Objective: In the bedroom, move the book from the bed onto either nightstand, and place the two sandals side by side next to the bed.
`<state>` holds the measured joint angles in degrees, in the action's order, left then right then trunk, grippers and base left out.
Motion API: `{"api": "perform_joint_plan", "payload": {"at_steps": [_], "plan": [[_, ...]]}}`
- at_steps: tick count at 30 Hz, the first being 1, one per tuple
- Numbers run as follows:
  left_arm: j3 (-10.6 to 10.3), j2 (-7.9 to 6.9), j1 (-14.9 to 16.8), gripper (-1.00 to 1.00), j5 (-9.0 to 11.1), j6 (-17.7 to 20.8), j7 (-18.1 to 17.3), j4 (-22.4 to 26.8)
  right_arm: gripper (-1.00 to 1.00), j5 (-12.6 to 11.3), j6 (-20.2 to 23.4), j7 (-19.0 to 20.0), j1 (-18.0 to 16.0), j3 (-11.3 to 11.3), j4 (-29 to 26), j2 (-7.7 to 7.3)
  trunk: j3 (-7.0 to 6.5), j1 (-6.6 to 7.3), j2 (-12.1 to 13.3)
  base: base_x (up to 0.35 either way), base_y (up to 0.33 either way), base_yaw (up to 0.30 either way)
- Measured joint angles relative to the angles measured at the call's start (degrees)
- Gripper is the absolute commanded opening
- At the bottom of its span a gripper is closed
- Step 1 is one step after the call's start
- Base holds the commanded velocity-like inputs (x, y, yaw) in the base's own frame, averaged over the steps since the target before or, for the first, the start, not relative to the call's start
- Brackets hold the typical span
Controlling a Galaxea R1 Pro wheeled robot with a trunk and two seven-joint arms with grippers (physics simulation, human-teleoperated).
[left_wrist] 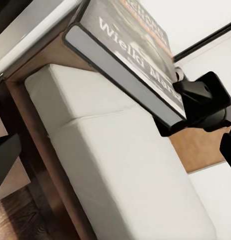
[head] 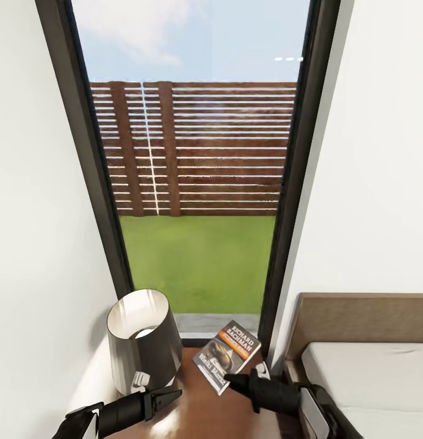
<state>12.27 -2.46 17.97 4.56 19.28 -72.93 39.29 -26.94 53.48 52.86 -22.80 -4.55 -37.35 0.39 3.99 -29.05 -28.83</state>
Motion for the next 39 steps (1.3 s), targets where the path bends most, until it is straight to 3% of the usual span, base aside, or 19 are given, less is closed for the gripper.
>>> {"api": "perform_joint_plan", "payload": {"at_steps": [3, 10, 13, 17, 21, 39], "plan": [[0.00, -0.05, 0.00, 1.00, -0.01, 0.01, 0.00, 0.00, -1.00, -1.83, -0.01, -0.47, 0.00, -0.74, 2.00, 0.00, 0.00, 0.00, 0.00, 0.000, 0.000, 0.000], [0.00, -0.04, 0.00, 1.00, -0.06, 0.07, 0.11, 0.00, -1.00, -3.54, 0.11, -2.54, -0.03, -1.23, 3.96, 0.00, 0.00, 0.00, 0.00, 0.000, 0.000, 0.000], [0.00, -0.04, -0.02, 1.00, -0.06, 0.07, 0.11, -0.01, -1.00, -9.33, 0.23, -2.87, -0.03, -1.35, 5.43, -0.05, 0.00, 0.00, 0.00, 0.000, 0.000, 0.000], [0.00, -0.01, -0.06, 1.00, -0.06, 0.07, 0.14, -0.05, -1.00, -11.91, 0.18, -2.95, -0.01, -1.30, 5.76, -0.02, 0.00, 0.00, 0.00, 0.000, 0.000, 0.000], [0.00, 0.00, -0.08, 1.00, -0.06, 0.07, 0.23, -0.07, -1.00, -12.66, 0.14, -2.97, -0.01, -1.28, 5.85, 0.00, 0.00, 0.00, 0.00, 0.000, 0.000, 0.000], [0.00, 0.00, -0.08, 1.00, -0.06, 0.07, 0.24, -0.21, -1.00, -12.59, 0.02, -3.05, -0.03, -0.96, 5.88, 0.05, 3.24, -3.96, -7.22, 0.000, 0.000, 0.000]]}}
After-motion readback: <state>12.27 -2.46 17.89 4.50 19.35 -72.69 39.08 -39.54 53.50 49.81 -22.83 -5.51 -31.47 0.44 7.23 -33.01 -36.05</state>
